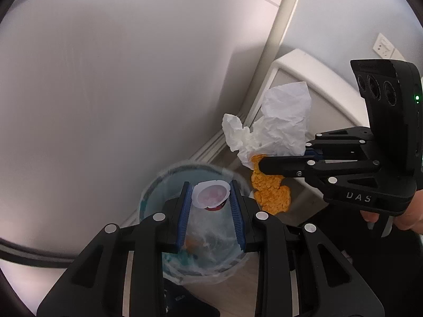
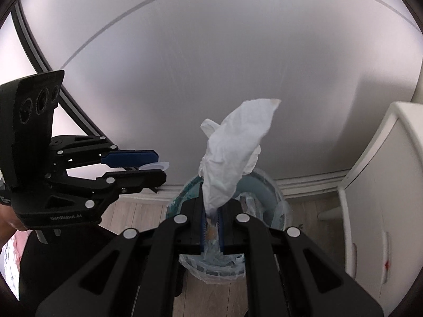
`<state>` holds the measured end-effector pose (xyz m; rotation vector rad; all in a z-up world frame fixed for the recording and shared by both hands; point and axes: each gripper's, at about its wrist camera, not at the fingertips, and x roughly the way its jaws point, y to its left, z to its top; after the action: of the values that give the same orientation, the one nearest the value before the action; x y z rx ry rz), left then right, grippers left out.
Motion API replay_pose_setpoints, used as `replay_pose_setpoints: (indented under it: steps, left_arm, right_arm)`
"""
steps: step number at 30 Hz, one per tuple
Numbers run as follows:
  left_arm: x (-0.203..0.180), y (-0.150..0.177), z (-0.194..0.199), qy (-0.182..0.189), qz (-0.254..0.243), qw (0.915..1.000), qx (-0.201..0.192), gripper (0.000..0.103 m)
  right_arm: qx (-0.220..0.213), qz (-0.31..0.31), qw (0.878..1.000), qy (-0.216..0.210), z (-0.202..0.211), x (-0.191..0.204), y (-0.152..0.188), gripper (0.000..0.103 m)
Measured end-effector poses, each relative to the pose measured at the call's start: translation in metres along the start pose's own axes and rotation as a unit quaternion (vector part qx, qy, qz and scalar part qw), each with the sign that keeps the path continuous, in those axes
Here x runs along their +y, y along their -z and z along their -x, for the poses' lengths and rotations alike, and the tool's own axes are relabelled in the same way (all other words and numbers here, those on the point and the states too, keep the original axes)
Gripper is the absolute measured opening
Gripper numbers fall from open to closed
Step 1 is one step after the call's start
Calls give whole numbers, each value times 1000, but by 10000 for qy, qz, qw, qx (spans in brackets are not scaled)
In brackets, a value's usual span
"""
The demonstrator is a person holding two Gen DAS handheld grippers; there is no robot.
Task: Collect trash
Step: 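Carry the red cup and tissue over the trash bin with both grippers, then open the left gripper to drop the red cup into the bin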
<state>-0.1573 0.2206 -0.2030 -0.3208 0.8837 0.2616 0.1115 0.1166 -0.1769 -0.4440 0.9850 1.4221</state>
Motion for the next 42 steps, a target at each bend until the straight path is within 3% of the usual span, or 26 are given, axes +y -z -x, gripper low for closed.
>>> replay_pose_setpoints:
  steps: [11,16,31,42]
  left_arm:
    - [27,23,-53,31,236,9987,457,27]
    - [39,29,-73,69,346,9976,590,27]
    - [51,61,-138,298,509,9918,1131,27]
    - [58,61,-161,257,316,9907,1299,27]
  right_arm:
    - [614,-6,9981,-67,-71,-13,15,9]
    - [846,105,9963,-85,-76,4,6,9]
    - [1435,131,9894,-172,-139,-12,14,9]
    - [1705,114,9851,-208,-169,-22,17,9]
